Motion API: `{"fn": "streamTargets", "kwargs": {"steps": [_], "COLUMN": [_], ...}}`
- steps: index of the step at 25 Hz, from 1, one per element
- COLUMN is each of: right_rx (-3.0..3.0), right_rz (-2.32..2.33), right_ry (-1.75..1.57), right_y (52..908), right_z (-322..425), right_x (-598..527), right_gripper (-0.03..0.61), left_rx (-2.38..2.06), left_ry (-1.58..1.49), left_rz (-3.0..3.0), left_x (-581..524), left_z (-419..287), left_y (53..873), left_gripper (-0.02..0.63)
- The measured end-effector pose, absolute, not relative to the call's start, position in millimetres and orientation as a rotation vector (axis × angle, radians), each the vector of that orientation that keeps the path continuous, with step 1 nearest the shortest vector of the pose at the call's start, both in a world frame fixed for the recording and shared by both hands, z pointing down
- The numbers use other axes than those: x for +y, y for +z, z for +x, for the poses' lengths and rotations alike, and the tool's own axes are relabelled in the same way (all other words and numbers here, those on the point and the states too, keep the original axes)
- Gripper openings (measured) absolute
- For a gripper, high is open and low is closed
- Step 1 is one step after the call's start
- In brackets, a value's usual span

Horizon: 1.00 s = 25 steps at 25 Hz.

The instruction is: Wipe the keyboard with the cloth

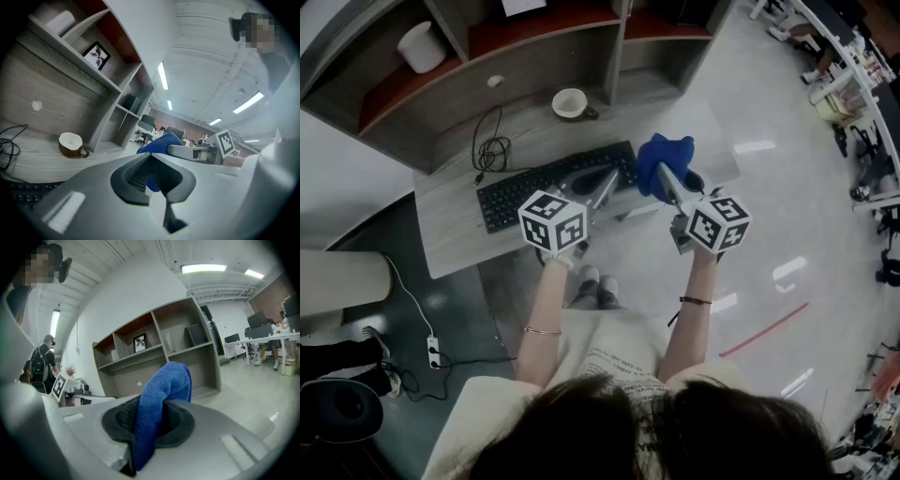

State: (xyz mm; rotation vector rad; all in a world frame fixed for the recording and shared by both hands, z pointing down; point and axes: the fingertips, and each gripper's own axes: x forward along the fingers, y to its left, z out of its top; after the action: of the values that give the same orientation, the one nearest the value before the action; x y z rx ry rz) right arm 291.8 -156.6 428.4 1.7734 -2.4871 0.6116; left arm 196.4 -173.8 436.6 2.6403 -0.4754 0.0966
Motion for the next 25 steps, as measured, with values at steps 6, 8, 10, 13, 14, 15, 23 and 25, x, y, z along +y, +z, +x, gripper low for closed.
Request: {"fn": "streamTargets", "kwargs": {"steps": [6, 8, 10, 13, 14, 15, 23, 25], "right_rx": [-2.453, -2.443, -2.439, -2.438, -2.437, -2.435, -2.424, -2.423], "right_rz": [1.798, 1.813, 1.819, 1.812, 1.804, 1.792, 1.646, 1.612], "right_ry": [0.6, 0.604, 0.61, 0.622, 0.627, 0.635, 0.687, 0.702], "right_y": [437, 441, 443, 445, 446, 448, 469, 474], "right_z": [295, 298, 300, 308, 311, 313, 327, 329], "right_x": [-162, -162, -163, -166, -168, -170, -187, -190], "right_gripper": [0.058, 0.058, 0.058, 0.058, 0.058, 0.058, 0.058, 0.058], "left_rx": [-0.415, -0.405, -0.41, -0.422, -0.429, -0.438, -0.526, -0.547], "left_ry": [0.121, 0.127, 0.135, 0.149, 0.154, 0.158, 0.157, 0.161], "left_rz": [2.638, 2.639, 2.632, 2.614, 2.608, 2.601, 2.516, 2.498], "left_x": [-180, -182, -184, -185, -185, -186, -190, -190], "left_z": [207, 209, 209, 215, 217, 220, 239, 242], "left_y": [446, 448, 452, 456, 457, 459, 475, 480], "left_gripper": [0.002, 0.002, 0.002, 0.002, 0.002, 0.002, 0.002, 0.002]}}
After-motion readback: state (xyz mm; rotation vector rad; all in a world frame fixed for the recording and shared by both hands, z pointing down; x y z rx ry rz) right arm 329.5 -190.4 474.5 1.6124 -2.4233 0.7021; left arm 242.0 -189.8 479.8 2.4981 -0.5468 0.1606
